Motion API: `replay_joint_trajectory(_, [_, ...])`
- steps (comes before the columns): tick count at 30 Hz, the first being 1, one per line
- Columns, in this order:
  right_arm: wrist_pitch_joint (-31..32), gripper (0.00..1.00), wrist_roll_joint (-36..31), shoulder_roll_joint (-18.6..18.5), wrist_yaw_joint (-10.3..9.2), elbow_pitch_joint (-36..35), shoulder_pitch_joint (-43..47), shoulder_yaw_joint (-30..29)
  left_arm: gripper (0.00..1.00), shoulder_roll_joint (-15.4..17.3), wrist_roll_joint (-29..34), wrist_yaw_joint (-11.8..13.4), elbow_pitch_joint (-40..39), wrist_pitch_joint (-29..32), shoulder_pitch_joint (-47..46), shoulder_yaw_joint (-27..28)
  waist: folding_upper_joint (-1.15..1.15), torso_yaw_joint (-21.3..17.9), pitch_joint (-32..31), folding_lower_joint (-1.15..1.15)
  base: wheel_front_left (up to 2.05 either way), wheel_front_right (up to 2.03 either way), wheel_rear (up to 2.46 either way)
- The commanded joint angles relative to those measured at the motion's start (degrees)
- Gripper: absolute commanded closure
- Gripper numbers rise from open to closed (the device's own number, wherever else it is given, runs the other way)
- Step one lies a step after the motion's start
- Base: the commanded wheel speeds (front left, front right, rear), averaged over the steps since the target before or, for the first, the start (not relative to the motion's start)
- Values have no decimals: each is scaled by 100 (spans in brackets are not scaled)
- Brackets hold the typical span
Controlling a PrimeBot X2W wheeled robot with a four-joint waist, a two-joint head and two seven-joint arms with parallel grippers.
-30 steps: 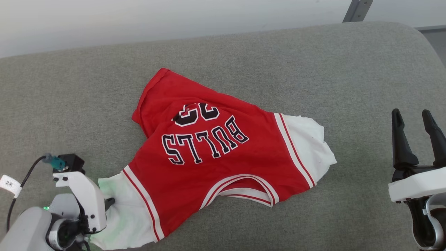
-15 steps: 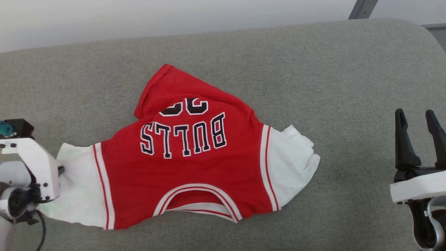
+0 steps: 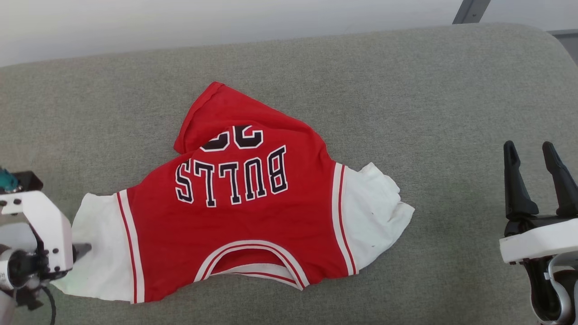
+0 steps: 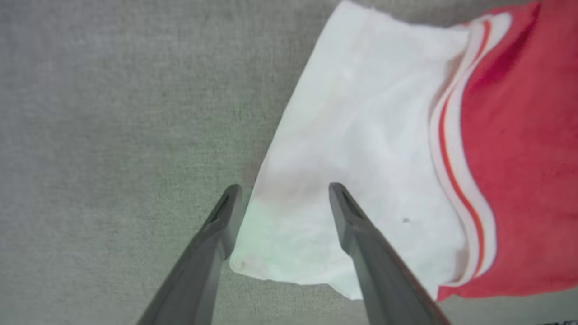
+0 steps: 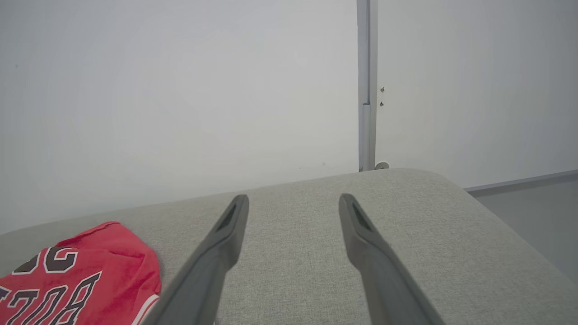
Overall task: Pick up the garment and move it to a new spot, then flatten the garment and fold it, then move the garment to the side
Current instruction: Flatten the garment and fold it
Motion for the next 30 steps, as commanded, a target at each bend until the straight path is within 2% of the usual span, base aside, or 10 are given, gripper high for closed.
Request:
replay_joint_trajectory(1, [18, 0, 33, -19, -4, -16, 6, 22, 0, 56, -28, 85, -50, 110, 119, -15, 0, 5, 5, 0, 0, 0, 0])
replay_joint_trajectory(8, [146, 0, 110, -91, -4, -45, 10, 156, 0, 131, 66, 230, -100, 211, 359, -108, 0, 12, 70, 0, 0, 0, 0])
replay_joint_trajectory(11, [243, 0, 141, -146, -4, -63, -21, 227, 0, 48, 41, 294, 65, 128, 436, -114, 0, 7, 130, 0, 0, 0, 0])
replay_joint_trajectory(19, [493, 0, 207, -273, -4, -82, -64, 417, 0, -338, 94, 4, 414, -431, 290, -243, 0, 103, 263, 0, 0, 0, 0])
replay_joint_trajectory(20, [575, 0, 220, -299, -4, -58, -65, 473, 100, -424, 40, -37, 497, -426, 272, -264, 0, 123, 282, 0, 0, 0, 0])
replay_joint_trajectory(24, [1149, 0, 454, -419, -4, 81, -92, 839, 100, -601, 61, -235, 673, -575, 137, -353, 0, 191, 354, 0, 0, 0, 0])
replay_joint_trajectory(30, [2370, 0, 780, -798, -3, 358, -294, 1352, 100, -802, 127, -296, 796, -687, -195, -447, 0, 375, 514, 0, 0, 0, 0])
